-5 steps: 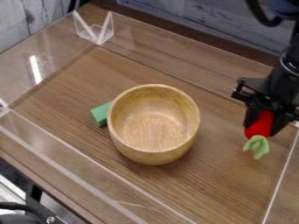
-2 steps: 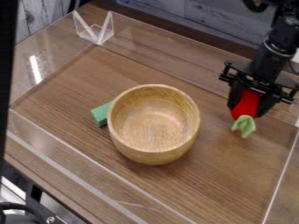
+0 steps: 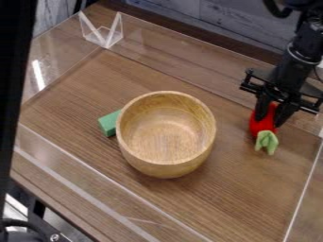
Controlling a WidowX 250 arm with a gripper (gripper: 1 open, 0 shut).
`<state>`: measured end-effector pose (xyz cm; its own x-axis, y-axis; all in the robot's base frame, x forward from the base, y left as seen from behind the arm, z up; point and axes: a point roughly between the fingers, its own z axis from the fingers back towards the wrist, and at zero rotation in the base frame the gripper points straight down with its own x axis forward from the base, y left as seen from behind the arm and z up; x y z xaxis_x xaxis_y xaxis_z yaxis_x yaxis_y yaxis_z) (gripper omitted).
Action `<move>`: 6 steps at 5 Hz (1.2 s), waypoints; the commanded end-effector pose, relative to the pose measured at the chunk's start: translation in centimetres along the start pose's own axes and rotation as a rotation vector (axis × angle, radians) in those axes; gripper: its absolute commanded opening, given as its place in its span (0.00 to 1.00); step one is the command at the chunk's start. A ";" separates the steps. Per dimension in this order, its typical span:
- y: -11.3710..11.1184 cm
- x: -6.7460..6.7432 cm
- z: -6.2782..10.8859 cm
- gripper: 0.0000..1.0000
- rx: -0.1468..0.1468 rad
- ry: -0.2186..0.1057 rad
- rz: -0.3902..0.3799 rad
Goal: Move the red object to the right side of the table
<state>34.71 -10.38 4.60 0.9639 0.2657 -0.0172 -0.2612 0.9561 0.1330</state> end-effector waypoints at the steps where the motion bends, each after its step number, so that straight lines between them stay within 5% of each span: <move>1: -0.9 0.0 2.0 1.00 -0.048 -0.070 -0.025; 2: -1.3 -0.8 1.6 1.00 -0.051 -0.074 -0.050; 3: -1.1 -0.9 3.1 0.00 -0.067 -0.090 -0.003; 4: -1.1 -1.2 4.8 0.00 -0.086 -0.114 0.035; 5: -0.9 -1.4 4.7 0.00 -0.080 -0.110 0.056; 6: -0.7 -1.5 4.3 1.00 -0.065 -0.099 0.068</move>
<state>33.36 -11.75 6.59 0.9452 0.3244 0.0375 -0.3265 0.9394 0.1045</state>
